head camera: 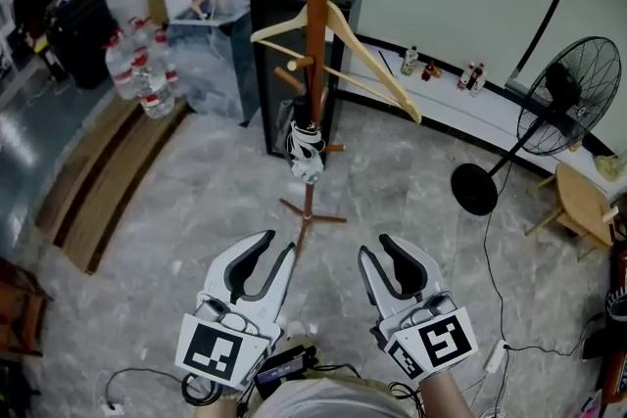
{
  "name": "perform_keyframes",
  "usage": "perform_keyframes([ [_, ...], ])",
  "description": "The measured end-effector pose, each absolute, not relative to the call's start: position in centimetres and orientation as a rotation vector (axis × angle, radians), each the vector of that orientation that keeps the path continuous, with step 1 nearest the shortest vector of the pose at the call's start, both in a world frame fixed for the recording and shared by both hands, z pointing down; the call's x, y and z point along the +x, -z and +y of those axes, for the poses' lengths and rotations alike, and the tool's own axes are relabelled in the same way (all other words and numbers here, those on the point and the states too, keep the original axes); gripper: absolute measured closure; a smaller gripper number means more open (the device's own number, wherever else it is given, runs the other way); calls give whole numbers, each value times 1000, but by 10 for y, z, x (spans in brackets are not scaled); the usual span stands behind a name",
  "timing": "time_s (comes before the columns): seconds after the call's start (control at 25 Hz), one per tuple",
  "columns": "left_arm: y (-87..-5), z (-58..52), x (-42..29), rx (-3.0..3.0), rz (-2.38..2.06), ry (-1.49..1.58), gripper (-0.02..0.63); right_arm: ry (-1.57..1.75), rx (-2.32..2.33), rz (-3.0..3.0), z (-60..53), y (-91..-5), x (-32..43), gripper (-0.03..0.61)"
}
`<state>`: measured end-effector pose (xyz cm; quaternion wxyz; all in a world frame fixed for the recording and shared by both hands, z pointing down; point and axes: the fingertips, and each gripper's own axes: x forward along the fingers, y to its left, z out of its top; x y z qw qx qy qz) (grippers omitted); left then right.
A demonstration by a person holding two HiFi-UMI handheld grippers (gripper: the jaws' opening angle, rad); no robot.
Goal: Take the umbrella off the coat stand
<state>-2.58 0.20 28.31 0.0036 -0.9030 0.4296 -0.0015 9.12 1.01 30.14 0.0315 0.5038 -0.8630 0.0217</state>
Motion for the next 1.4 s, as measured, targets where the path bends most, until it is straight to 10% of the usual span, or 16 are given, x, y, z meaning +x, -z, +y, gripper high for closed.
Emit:
perform_keyframes([
  [1.4,-289,-91,-58,-2851,1303,10,505,-13,1560,-2640,-88,-296,50,457],
])
